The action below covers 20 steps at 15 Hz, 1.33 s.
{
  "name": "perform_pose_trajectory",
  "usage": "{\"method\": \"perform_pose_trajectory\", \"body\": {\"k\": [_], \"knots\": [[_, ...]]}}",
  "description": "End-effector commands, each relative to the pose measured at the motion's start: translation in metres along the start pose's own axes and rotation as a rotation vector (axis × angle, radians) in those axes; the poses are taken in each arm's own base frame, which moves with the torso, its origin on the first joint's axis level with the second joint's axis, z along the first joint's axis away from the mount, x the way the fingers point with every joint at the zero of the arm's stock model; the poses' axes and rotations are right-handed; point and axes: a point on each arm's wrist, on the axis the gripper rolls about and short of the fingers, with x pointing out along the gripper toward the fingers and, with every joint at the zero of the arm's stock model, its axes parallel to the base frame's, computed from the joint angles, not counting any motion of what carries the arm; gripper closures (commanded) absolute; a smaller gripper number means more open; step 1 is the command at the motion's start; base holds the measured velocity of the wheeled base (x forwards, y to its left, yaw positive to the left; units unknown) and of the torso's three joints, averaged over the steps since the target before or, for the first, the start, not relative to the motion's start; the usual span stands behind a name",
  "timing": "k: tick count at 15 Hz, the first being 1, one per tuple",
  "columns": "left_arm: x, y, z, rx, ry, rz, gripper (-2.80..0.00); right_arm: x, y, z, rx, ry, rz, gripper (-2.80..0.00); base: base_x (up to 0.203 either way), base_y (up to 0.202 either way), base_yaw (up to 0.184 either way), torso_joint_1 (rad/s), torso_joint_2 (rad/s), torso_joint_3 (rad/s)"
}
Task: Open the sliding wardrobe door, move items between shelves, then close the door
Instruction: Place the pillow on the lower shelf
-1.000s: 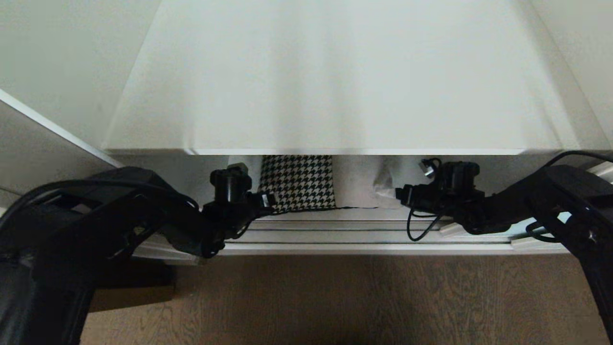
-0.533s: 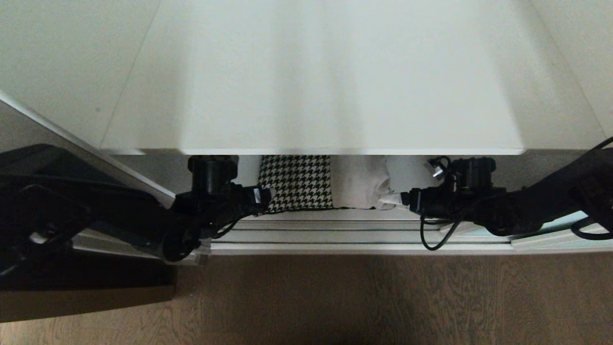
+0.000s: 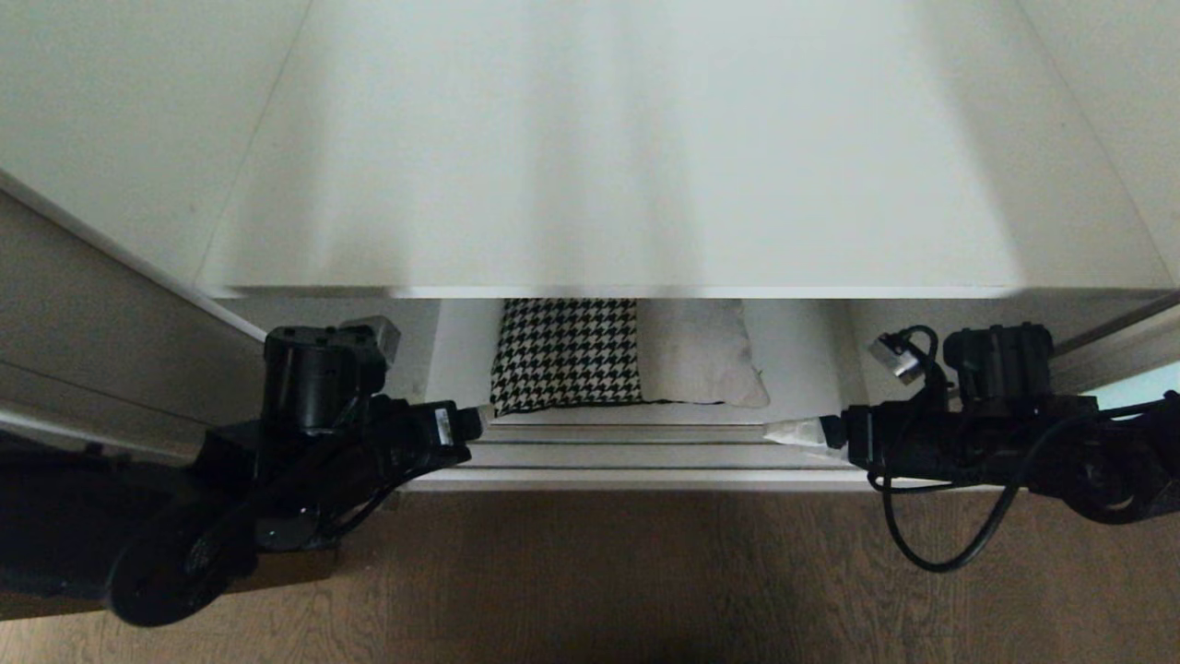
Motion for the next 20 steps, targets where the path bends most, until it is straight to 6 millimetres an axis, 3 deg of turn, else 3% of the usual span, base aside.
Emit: {"method": "perform_pose_trajectory", "body": {"k": [1,3,6,7,9,11,13,17,20], "knots": [[-0.004,0.004,-0.013,-0.003,0.038,0.005,-2.80,-0.004,0.000,-0.012,0.021,0.023,-0.002,-2.80,0.000,0.000,0.000,0.000,0.00,0.000],[0.006,0.004,-0.023,-0.069,0.051,0.015,-2.80,-0.001,-0.005,-0.025,0.047,0.065,-0.011,-2.80,0.000,0.000,0.000,0.000,0.00,0.000],[0.000,0.004,-0.023,-0.081,0.043,0.009,-2.80,-0.004,-0.007,-0.047,0.033,0.094,-0.015,-2.80,0.000,0.000,0.000,0.000,0.00,0.000],[-0.004,0.005,-0.027,-0.078,0.057,0.011,0.00,-0.007,-0.007,-0.054,0.038,0.103,-0.020,0.00,0.000,0.000,0.000,0.000,0.00,0.000],[-0.011,0.006,-0.043,-0.063,0.104,0.017,0.00,-0.014,-0.006,-0.066,0.041,0.120,-0.041,0.00,0.000,0.000,0.000,0.000,0.00,0.000],[-0.025,0.005,-0.045,-0.057,0.099,0.003,0.00,-0.023,-0.002,-0.077,0.016,0.132,-0.046,0.00,0.000,0.000,0.000,0.000,0.00,0.000],[-0.041,0.004,-0.041,-0.044,0.061,0.011,0.00,-0.036,0.005,-0.084,-0.010,0.127,-0.050,0.00,0.000,0.000,0.000,0.000,0.00,0.000],[-0.060,0.012,-0.035,0.077,-0.056,0.238,0.00,-0.057,0.016,-0.085,-0.061,0.027,-0.208,0.00,0.000,0.000,0.000,0.000,0.00,0.000],[-0.087,0.017,-0.028,0.095,-0.125,0.267,0.00,-0.075,0.028,-0.098,-0.113,0.010,-0.215,0.00,0.000,0.000,0.000,0.000,0.00,0.000]]}}
